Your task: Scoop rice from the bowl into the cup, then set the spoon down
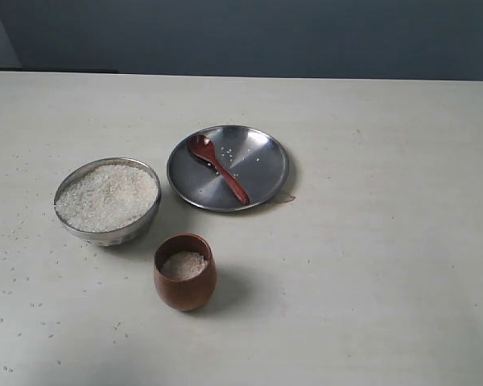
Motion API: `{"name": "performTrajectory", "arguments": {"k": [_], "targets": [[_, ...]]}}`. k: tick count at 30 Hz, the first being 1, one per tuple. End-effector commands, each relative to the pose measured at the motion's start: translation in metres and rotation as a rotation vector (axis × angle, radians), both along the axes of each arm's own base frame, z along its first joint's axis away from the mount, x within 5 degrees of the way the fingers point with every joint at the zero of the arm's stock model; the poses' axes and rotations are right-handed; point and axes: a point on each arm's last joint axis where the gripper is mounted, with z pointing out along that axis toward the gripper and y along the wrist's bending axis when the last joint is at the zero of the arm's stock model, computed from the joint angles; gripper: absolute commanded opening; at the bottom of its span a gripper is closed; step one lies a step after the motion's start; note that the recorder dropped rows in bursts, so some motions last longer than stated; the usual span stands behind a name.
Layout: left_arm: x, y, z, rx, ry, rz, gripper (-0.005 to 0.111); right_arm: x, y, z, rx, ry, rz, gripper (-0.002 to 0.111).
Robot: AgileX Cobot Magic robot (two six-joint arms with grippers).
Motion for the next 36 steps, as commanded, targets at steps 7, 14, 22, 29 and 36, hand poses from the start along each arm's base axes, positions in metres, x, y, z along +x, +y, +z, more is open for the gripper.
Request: {"name": "performTrajectory", "arguments": {"k": [7,14,22,29,36], "targets": [[0.0,0.0003,-0.0007,0.001,-0.008,0.004,0.0,-0.0024,-0.0017,-0.0056,-0.004,0.073,-0.021,0.0],[0.0,0.0003,-0.0007,0.001,-0.008,0.004,0.0,-0.0024,-0.0017,-0.0056,-0.004,0.073,-0.021,0.0],[0.0,0.0003,-0.0007,0.001,-0.008,0.004,0.0,-0.0023,-0.0017,-0.0056,-0.021,0.076,-0.017,0.0],[0.0,0.0003,-0.0007,0.001,-0.008,0.004,0.0,-0.0022,-0.0004,-0.0058,-0.097,0.088,0.014,0.0],[0.0,0.0003,-0.0007,0.001,-0.008,0.004,0.0,-0.0021,0.0007,-0.0059,-0.092,0.087,0.026,0.0]]}}
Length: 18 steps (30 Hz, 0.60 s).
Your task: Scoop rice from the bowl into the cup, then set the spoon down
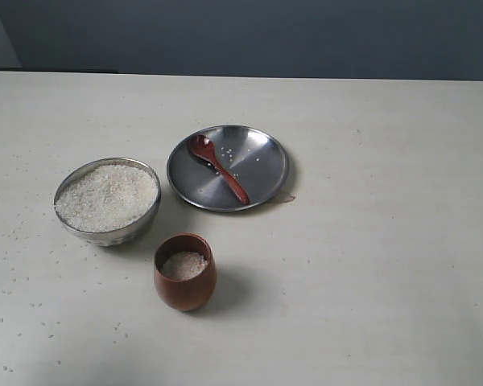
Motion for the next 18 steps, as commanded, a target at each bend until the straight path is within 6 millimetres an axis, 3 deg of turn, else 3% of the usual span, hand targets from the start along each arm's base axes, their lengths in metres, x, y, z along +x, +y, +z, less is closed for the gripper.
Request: {"name": "performTrajectory", "arguments": {"k": [1,18], "targets": [[0.0,0.0003,-0.0007,0.001,-0.008,0.004,0.0,-0.0004,-0.0002,0.0016,0.013,-0.011,-0.009,0.0],[0.0,0.0003,-0.0007,0.001,-0.008,0.004,0.0,-0.0006,-0.0019,0.0018,0.064,-0.02,-0.042,0.0]]}}
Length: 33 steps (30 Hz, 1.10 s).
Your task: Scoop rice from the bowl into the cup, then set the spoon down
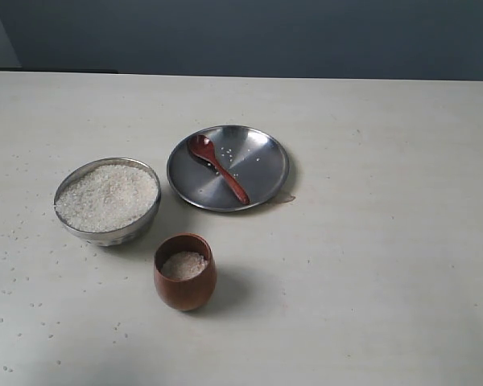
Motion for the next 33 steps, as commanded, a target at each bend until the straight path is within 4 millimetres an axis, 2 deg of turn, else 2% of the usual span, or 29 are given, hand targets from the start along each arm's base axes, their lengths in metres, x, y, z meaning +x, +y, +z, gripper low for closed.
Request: {"name": "performTrajectory", "arguments": {"k": [1,16,33], "targets": [[0.0,0.0003,-0.0007,0.001,-0.008,0.004,0.0,-0.0005,-0.0006,0.0018,-0.013,-0.01,-0.006,0.0],[0.0,0.0003,-0.0007,0.001,-0.008,0.004,0.0,-0.0004,-0.0003,0.0018,-0.037,-0.006,0.003,0.0],[0.0,0.0003,-0.0007,0.001,-0.008,0.004,0.0,-0.0003,0.0019,0.0013,0.026,-0.01,0.012,0.0]]}}
